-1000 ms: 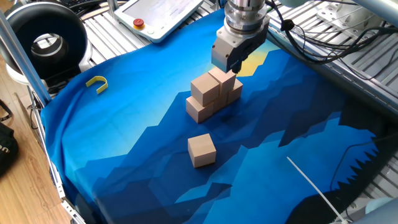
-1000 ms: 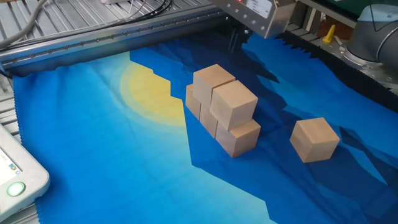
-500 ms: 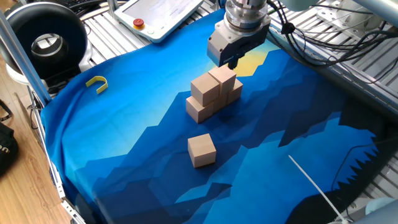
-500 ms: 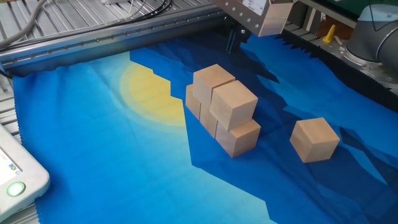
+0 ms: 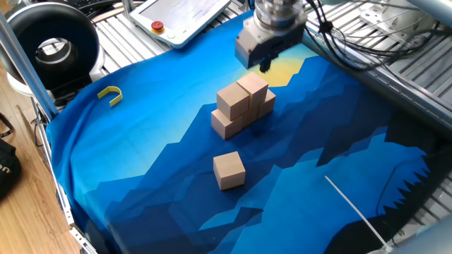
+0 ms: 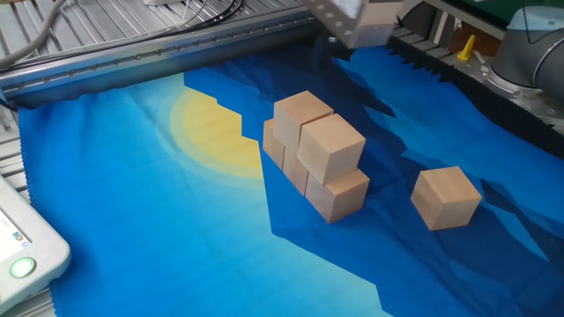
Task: Stack the blocks into a pyramid shape
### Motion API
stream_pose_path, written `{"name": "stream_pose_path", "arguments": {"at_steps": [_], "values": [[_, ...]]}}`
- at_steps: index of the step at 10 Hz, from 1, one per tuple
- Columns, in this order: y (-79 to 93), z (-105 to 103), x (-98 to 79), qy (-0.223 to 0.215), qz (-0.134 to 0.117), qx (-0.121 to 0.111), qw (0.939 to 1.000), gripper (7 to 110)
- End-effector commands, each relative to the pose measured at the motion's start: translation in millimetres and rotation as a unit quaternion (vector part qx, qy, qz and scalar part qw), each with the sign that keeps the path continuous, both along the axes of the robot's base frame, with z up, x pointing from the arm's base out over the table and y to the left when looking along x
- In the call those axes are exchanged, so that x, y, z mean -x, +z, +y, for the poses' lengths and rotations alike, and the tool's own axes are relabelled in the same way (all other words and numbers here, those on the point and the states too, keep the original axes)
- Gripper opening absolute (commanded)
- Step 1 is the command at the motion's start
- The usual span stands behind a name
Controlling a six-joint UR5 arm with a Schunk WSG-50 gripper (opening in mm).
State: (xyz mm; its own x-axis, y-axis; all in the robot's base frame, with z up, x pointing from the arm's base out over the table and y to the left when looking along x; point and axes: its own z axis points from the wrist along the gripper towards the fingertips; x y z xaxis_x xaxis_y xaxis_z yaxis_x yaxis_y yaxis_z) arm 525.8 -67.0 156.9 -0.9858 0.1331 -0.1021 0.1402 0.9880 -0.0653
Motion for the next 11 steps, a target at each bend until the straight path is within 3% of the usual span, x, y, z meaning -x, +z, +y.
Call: {"name": "stream_pose_path", "arguments": {"at_steps": [1, 4, 5, 7, 9, 11], "values": [[10.5, -7, -53.9, 0.012, -0.015, -0.018, 0.9997, 7], [8.5, 8, -105.4, 0.014, -0.058, -0.025, 0.9979, 7], [5.2, 12, -115.1, 0.014, -0.065, -0.024, 0.9975, 7], [3.6, 5, -109.1, 0.019, -0.053, -0.006, 0.9984, 7], [3.1, 16, -108.9, -0.007, -0.054, -0.031, 0.9980, 7], [5.1, 14, -117.5, -0.016, -0.072, -0.030, 0.9968, 7]]}}
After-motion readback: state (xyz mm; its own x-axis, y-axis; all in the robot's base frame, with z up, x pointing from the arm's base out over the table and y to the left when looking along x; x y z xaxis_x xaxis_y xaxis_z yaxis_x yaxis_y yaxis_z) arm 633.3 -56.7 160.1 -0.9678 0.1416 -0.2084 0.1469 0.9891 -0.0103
